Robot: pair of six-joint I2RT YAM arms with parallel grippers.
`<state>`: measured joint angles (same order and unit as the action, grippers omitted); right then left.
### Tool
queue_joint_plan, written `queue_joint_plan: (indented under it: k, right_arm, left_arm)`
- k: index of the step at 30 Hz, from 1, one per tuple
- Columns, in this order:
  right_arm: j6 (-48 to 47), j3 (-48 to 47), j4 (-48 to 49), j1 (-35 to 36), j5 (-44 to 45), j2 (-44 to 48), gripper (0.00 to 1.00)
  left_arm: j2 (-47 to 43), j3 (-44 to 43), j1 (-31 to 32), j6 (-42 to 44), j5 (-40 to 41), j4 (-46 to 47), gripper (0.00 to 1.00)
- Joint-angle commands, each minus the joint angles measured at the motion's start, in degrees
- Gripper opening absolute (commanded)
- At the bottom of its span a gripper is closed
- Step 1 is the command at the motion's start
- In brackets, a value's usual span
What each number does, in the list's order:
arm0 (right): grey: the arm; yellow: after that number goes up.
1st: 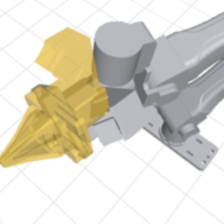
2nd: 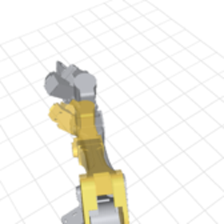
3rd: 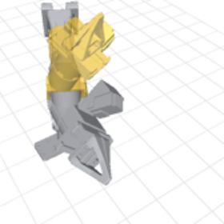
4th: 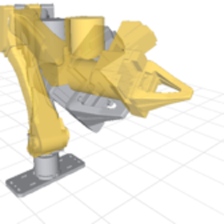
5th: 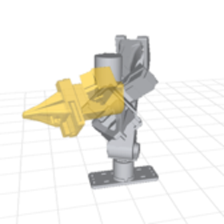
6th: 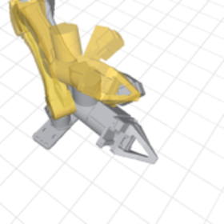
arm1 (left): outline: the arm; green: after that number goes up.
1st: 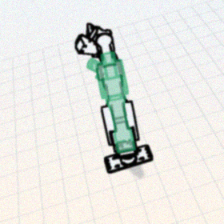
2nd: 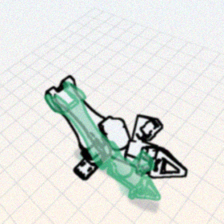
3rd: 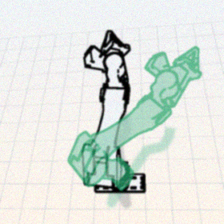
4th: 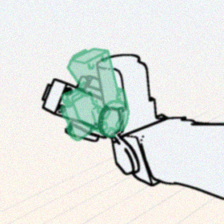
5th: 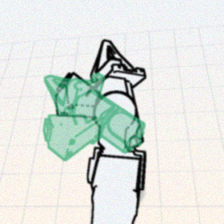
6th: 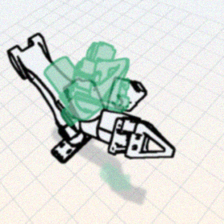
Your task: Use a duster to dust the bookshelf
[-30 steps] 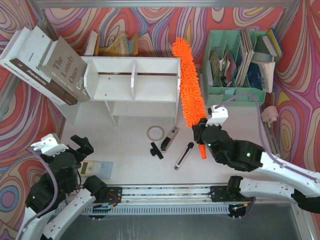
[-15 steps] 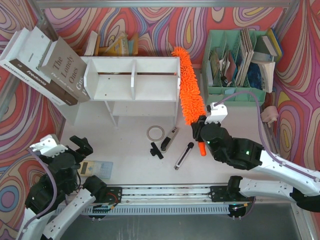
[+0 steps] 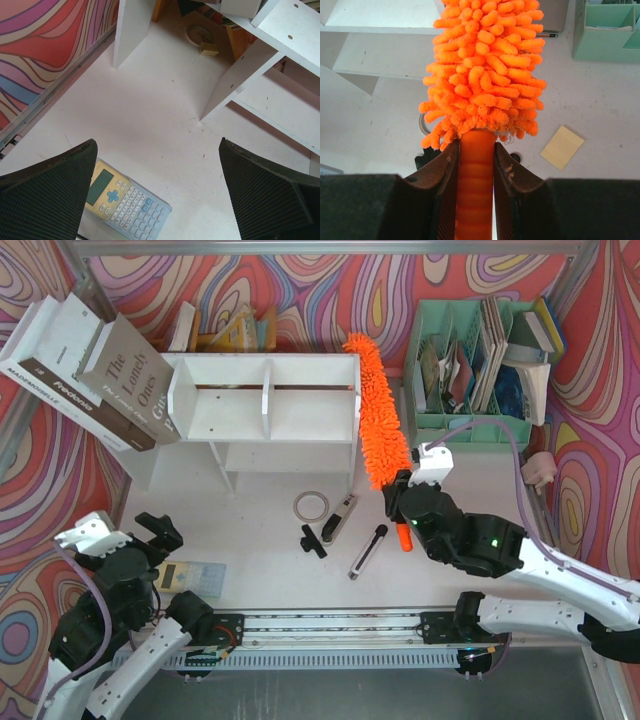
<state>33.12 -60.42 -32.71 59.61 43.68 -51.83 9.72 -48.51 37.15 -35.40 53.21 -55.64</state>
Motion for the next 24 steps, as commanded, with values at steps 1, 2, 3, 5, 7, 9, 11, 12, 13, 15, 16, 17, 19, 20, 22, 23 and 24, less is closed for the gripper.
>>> queue_joint_plan:
  k: [1, 2, 3, 5, 7, 9, 11, 12, 13, 15, 16, 17, 19, 20, 22, 23, 24]
  right_arm:
    - [0.2, -4.05, 2.79, 0.86, -7.11, -2.53, 0.0]
    - [0.52, -4.35, 2.94, 0.87, -7.18, -2.79, 0.0]
    - [0.63, -4.55, 3.09, 0.85, -7.3, -3.1, 0.0]
    - [1.1, -4.85, 3.01, 0.85, -7.21, -3.35, 0.0]
    - [1.69, -4.83, 2.86, 0.85, -7.31, -3.38, 0.0]
    - [2.55, -4.83, 2.2, 0.85, -7.2, -3.26, 0.0]
    - [3.47, -4.96, 1.07, 0.9, -6.58, -2.84, 0.0]
    - [3.54, -4.83, 0.97, 0.86, -6.41, -2.4, 0.0]
    - [3.64, -4.69, 0.96, 0.85, -6.24, -1.89, 0.0]
    - [4.1, -4.45, 0.78, 0.85, -5.99, -0.59, 0.0]
    - [4.15, -4.35, 0.92, 0.85, -6.02, 0.04, 0.0]
    - [3.93, -4.35, 1.17, 0.85, -6.11, 0.77, 0.0]
    - [3.18, -4.82, 1.54, 0.85, -6.21, 1.66, 0.0]
    - [2.77, -5.3, 1.52, 0.85, -6.09, 1.88, 0.0]
    - [2.14, -6.53, 1.06, 0.85, -5.72, 1.92, 0.0]
    - [2.0, -6.98, 0.77, 0.85, -5.44, 1.93, 0.0]
    - [1.65, -7.28, 0.81, 0.85, -5.4, 2.07, 0.0]
  left_arm:
    - [-1.04, 0.15, 0.21, 0.15, 1.02, -0.09, 0.98]
    - [-1.22, 0.17, 0.21, 0.31, 0.9, -0.04, 0.98]
    - [-1.39, 0.22, 0.21, 0.37, 0.77, 0.12, 0.98]
    - [-1.77, 0.3, 0.21, 0.56, -0.12, 0.49, 0.98]
    - [-2.18, 0.35, 0.21, 0.76, -1.32, 0.7, 0.98]
    - [-2.63, 0.28, 0.21, 0.72, -1.3, 0.64, 0.98]
    - [-3.16, 0.26, 0.21, 0.46, -1.1, 0.45, 0.98]
    - [-3.47, 0.33, 0.21, 0.5, -0.96, 0.37, 0.98]
    - [-3.87, 0.34, 0.21, 0.36, -0.82, 0.36, 0.98]
    - [-4.44, 0.43, 0.21, 0.33, -0.65, 0.45, 0.98]
    - [-4.56, 0.47, 0.21, 0.31, -0.51, 0.37, 0.98]
    - [-4.54, 0.44, 0.21, 0.25, -0.41, 0.36, 0.98]
    - [-4.29, 0.35, 0.21, 0.13, -0.52, 0.19, 0.98]
    - [-4.06, 0.28, 0.21, 0.14, -0.48, 0.06, 0.98]
    - [-3.79, 0.26, 0.21, 0.03, -0.41, -0.07, 0.98]
    - [-3.68, 0.19, 0.21, -0.02, -0.4, -0.08, 0.98]
    - [-3.64, 0.17, 0.21, -0.02, -0.43, -0.09, 0.98]
